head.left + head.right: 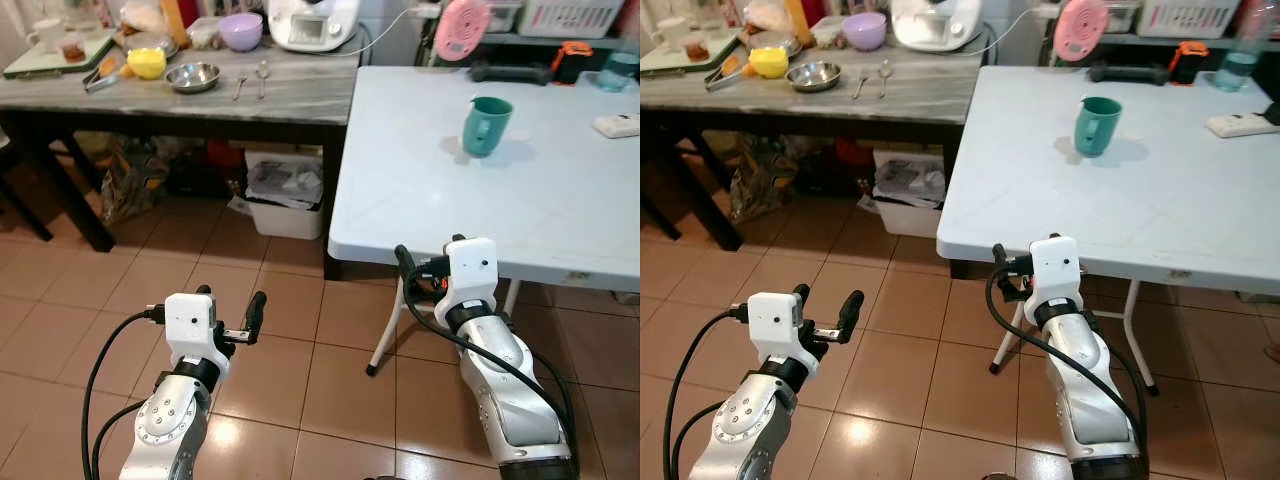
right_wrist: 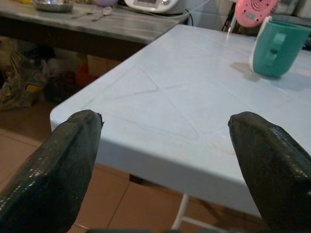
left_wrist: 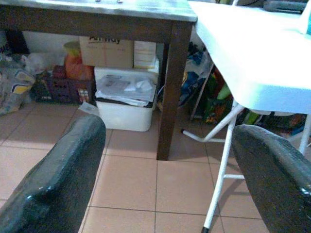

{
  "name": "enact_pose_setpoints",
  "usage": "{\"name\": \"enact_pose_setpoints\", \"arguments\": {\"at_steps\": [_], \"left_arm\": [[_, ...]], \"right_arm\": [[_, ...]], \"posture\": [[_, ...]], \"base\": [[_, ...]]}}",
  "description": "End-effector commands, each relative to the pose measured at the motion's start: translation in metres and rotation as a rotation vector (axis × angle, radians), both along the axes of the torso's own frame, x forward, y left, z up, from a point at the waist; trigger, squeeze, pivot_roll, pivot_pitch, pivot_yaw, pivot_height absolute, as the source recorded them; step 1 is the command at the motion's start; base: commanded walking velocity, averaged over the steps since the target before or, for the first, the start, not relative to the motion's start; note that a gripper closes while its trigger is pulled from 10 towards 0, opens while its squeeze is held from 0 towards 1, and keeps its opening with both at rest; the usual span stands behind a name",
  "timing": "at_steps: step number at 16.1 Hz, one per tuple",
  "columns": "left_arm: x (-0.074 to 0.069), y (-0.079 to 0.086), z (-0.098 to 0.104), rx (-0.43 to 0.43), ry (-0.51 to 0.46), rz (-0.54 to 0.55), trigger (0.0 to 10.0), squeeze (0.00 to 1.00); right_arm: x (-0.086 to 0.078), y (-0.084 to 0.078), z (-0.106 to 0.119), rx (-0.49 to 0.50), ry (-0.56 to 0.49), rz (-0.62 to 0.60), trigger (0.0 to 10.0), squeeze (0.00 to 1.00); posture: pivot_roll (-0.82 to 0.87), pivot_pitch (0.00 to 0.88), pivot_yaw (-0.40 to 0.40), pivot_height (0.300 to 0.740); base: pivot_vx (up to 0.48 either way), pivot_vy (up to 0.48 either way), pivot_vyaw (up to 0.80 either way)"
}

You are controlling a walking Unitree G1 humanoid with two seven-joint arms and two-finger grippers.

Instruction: Setting the table

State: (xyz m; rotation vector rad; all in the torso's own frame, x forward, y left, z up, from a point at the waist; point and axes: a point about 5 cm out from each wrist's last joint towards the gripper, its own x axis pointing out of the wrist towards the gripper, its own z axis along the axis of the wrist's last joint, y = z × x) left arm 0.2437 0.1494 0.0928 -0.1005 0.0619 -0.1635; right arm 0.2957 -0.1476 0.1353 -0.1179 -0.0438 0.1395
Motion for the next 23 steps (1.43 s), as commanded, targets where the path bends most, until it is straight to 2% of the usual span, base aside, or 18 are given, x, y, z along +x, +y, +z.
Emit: {"name": "enact_pose_setpoints", "arguments": {"at_steps": [1, 6, 10, 12, 14, 16, 18, 20, 22, 23], "left_arm": [[0.001, 0.0, 0.003, 0.001, -0.015, -0.005, 10.0, 0.0], [0.001, 0.0, 0.002, 0.002, -0.012, -0.014, 10.0, 0.0], [0.0, 0.0, 0.001, 0.003, -0.007, -0.021, 10.0, 0.0], [0.0, -0.001, 0.001, 0.003, -0.004, -0.025, 10.0, 0.0], [0.0, -0.001, 0.001, 0.007, -0.004, -0.026, 10.0, 0.0], [0.001, 0.0, 0.001, 0.008, -0.012, -0.016, 10.0, 0.0], [0.0, 0.004, 0.003, 0.011, -0.044, 0.018, 10.0, 0.0], [-0.001, 0.012, 0.002, 0.027, -0.044, 0.06, 10.0, 0.0], [-0.002, 0.017, 0.0, 0.036, -0.042, 0.086, 10.0, 0.0], [-0.002, 0.019, 0.0, 0.04, -0.047, 0.1, 10.0, 0.0]], "right_arm": [[0.001, 0.0, 0.008, 0.011, -0.04, -0.001, 10.0, 0.0], [0.002, 0.001, 0.008, 0.009, -0.036, -0.002, 10.0, 0.0], [0.004, -0.003, 0.007, -0.037, -0.042, -0.06, 10.0, 0.0], [0.005, -0.003, 0.008, 0.025, -0.041, -0.04, 10.0, 0.0], [0.006, -0.003, 0.01, 0.024, -0.074, -0.052, 10.0, 0.0], [0.005, -0.005, 0.007, 0.019, -0.053, -0.076, 10.0, 0.0], [-0.003, -0.001, 0.008, 0.001, -0.079, 0.005, 10.0, 0.0], [-0.016, -0.004, -0.003, -0.012, -0.056, 0.043, 10.0, 0.0], [-0.033, -0.02, -0.023, -0.039, 0.005, 0.014, 10.0, 0.0], [-0.046, -0.034, -0.035, -0.073, 0.048, -0.007, 10.0, 0.0]], "posture": [[-0.15, 0.103, 0.056, 0.74], [-0.15, 0.103, 0.064, 0.74], [-0.15, 0.105, 0.068, 0.74], [-0.15, 0.105, 0.067, 0.74], [-0.15, 0.105, 0.067, 0.74], [-0.15, 0.106, 0.066, 0.74], [-0.15, 0.105, 0.063, 0.74], [-0.16, 0.105, 0.059, 0.74], [-0.16, 0.105, 0.055, 0.74], [-0.16, 0.107, 0.059, 0.74]], "base": [[0.0, -0.251, 0.0], [0.0, -0.376, 0.0], [0.0, -0.409, 0.0], [0.0, -0.412, 0.0], [0.0, -0.412, 0.0], [0.0, -0.206, 0.0], [0.0, 0.0, 0.0], [0.0, 0.0, 0.0], [0.0, 0.0, 0.0], [0.0, 0.0, 0.0]]}}
